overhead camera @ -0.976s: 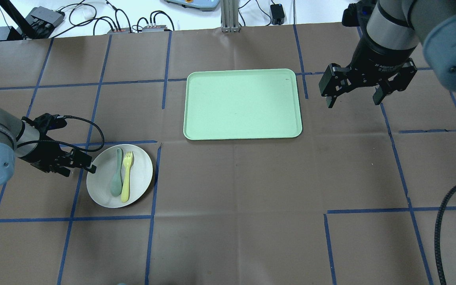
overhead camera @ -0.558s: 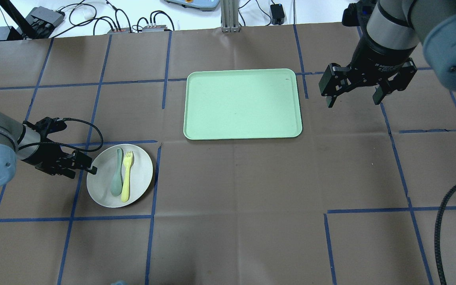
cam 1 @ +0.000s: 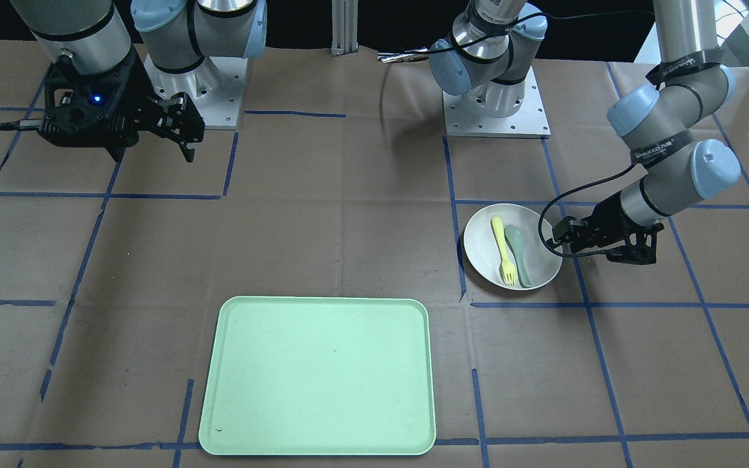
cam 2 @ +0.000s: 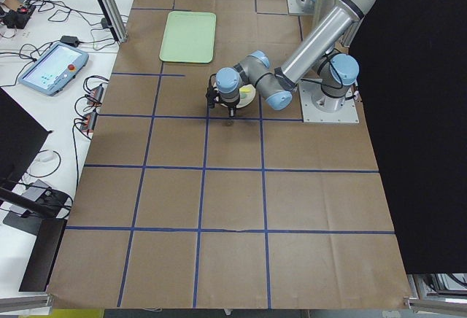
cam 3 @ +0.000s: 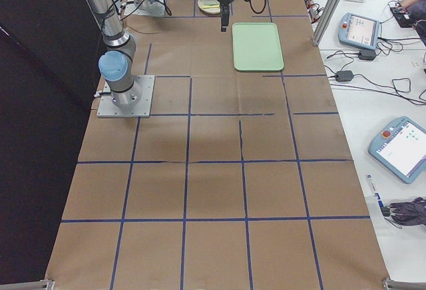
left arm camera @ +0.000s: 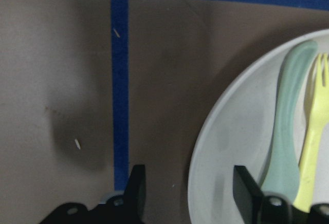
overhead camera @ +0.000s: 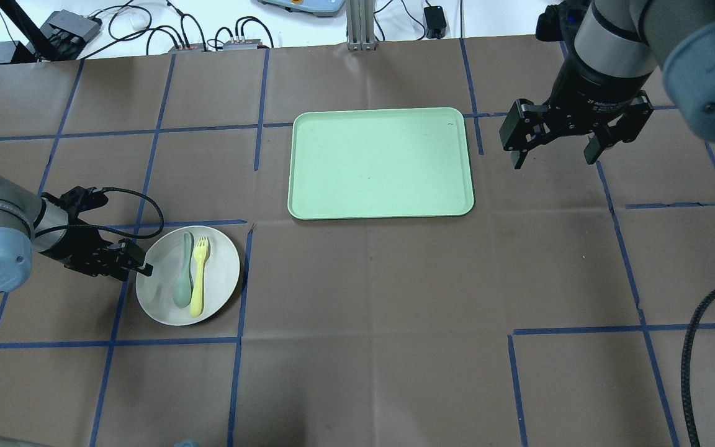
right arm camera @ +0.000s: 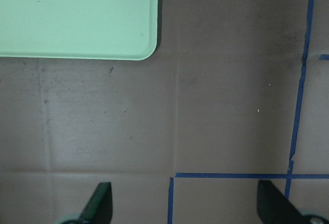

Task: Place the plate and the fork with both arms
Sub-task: 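Close the left gripper on the plate rim farthest from the tray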

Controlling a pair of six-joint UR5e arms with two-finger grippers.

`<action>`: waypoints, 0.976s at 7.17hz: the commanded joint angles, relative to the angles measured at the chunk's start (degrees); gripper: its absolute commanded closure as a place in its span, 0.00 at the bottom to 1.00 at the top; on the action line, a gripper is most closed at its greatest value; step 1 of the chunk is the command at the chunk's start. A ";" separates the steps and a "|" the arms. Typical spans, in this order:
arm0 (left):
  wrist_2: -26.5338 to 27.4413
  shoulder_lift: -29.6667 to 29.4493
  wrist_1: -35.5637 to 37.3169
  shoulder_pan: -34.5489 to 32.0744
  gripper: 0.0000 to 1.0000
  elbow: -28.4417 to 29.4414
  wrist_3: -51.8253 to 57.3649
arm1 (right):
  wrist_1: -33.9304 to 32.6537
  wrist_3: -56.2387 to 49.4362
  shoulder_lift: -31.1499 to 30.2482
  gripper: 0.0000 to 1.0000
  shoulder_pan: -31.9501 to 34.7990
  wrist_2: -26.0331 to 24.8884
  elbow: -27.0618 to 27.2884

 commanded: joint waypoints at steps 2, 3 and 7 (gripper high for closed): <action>-0.16 -0.17 -0.07 -0.08 0.53 0.00 -0.19 | 0.00 -0.02 0.00 0.00 0.00 0.07 0.00; -0.16 -0.17 -0.07 -0.08 0.59 0.00 -0.19 | 0.00 -0.02 0.00 0.00 -0.08 0.07 0.00; -0.86 -0.61 0.02 -0.51 0.68 0.00 -0.80 | 0.00 0.07 0.00 0.00 0.00 0.07 0.00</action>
